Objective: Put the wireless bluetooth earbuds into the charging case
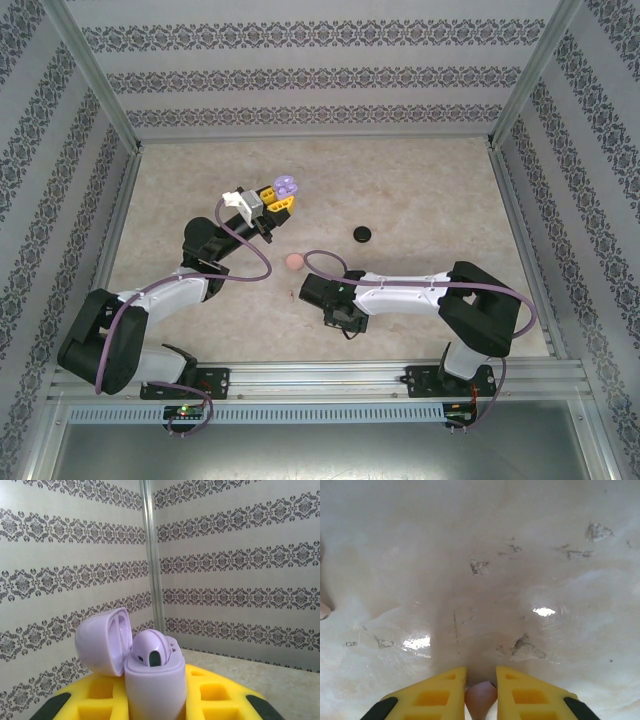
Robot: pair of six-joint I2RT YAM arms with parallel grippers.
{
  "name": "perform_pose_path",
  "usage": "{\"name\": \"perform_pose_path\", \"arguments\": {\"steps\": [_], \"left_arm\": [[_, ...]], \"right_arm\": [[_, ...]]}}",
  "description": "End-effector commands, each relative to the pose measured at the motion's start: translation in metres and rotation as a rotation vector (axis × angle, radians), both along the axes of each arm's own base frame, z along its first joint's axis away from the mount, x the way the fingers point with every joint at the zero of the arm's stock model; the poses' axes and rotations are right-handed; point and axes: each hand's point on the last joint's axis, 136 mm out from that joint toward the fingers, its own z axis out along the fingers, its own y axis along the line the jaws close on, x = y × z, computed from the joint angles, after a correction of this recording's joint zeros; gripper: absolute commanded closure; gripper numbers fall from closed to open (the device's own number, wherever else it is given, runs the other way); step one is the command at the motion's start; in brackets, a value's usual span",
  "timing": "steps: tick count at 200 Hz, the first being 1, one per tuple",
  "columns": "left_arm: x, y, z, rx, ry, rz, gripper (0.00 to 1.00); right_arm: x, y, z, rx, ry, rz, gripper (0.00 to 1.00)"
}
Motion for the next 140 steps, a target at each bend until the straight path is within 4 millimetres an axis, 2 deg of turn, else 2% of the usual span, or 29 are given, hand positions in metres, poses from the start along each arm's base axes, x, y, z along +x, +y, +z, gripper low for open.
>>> {"name": "perform_pose_path", "arguments": {"steps": [1, 35, 81, 114, 140], "left_arm": [[-0.001, 0.002, 0.022, -0.043, -0.061, -0.012, 1.0], [0.0, -0.001, 0.026, -0.046, -0.061, -0.034, 1.0], [0.001, -0.006, 0.036, -0.058, -0.061, -0.069, 1.0], [0.002, -0.01, 0.042, -0.058, -0.064, -0.093, 1.0], [0.002, -0.016, 0.042, -0.05, -0.064, -0.12, 1.0]], "right_arm": [[-0.003, 0.009, 0.003, 0.057, -0.002, 0.029, 0.81], [0.016, 0.005, 0.025, 0.106, -0.072, 0.022, 0.82], [0.056, -0.009, 0.073, 0.183, -0.205, 0.015, 0.82], [0.101, -0.03, 0.13, 0.255, -0.351, 0.006, 0.82], [0.139, -0.044, 0.189, 0.313, -0.481, 0.017, 0.82]]}}
